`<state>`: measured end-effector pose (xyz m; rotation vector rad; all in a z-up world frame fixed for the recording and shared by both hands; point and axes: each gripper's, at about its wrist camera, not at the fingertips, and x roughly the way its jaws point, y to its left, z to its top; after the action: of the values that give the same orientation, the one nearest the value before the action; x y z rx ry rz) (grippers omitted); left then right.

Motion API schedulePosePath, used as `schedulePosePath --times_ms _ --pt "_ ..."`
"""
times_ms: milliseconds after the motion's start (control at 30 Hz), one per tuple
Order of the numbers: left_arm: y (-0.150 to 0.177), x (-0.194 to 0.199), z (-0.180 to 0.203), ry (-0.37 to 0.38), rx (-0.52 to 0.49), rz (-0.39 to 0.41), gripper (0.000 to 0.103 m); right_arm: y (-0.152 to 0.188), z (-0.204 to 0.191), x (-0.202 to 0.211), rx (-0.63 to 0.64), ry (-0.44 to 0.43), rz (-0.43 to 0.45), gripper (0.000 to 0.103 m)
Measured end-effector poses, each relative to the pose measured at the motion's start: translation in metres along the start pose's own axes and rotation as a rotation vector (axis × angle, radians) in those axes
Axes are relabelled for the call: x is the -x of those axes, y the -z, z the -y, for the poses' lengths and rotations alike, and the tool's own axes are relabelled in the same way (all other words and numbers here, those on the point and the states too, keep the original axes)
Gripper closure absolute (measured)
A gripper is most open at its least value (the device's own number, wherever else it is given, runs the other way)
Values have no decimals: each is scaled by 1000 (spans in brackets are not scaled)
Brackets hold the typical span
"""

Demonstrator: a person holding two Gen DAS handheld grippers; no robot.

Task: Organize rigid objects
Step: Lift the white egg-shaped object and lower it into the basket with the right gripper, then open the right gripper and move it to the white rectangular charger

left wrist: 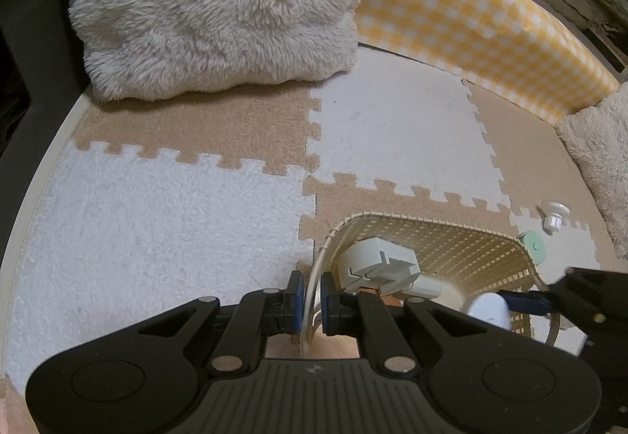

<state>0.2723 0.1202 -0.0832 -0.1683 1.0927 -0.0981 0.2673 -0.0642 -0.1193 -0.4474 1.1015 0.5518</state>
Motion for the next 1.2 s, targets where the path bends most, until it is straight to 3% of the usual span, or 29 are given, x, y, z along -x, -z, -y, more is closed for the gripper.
schedulePosePath --times_ms 400,567,1200 --pt "-1 0 0 5 5 0 95 -16 -2 -24 132 44 -102 42" --pt "-1 0 0 8 4 2 95 -17 -3 -26 153 53 -96 34" --pt "-1 0 1 7 4 2 95 -11 -1 -12 76 38 -49 32"
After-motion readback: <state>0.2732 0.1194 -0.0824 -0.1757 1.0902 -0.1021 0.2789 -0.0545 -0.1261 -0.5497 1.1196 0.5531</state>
